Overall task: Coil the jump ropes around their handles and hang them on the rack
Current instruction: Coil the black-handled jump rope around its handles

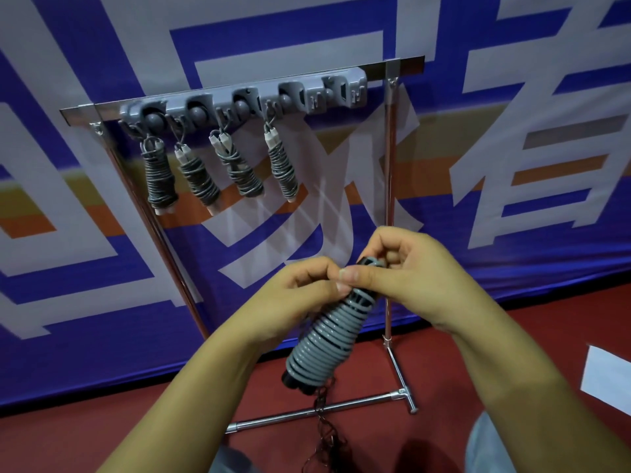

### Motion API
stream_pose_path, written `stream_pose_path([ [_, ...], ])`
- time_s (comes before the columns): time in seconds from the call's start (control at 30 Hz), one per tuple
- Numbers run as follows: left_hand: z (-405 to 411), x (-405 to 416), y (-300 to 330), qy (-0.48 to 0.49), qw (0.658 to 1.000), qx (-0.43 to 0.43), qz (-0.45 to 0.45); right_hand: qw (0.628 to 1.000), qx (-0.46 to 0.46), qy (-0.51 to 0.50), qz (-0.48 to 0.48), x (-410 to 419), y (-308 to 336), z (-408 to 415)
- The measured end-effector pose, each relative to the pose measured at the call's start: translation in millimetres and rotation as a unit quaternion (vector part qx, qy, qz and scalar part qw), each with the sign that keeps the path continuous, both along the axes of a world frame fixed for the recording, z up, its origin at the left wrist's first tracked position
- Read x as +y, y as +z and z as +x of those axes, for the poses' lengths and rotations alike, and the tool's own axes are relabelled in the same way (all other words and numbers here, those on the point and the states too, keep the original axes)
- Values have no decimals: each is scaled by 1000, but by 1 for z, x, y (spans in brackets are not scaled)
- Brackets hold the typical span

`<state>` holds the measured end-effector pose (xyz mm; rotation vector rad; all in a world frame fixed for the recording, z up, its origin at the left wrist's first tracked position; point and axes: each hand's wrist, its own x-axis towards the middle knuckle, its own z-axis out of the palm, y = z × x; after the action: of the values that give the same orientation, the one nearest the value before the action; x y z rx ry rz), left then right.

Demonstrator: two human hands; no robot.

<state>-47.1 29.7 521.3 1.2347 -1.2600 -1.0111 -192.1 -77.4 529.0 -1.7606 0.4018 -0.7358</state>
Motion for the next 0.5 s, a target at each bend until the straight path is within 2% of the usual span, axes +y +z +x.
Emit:
stream_pose_path([
  [0.27,-7,2,-2,43,998,-36,-36,1000,15,0,-24,-3,1,-1],
  [0.4,-6,1,0,33,997,-64,-3,997,45,-26,-48,-3,-4,-2],
  [0.5,-7,-2,2,66,994,-76,30,993,59,-65,-76,1,-8,1],
])
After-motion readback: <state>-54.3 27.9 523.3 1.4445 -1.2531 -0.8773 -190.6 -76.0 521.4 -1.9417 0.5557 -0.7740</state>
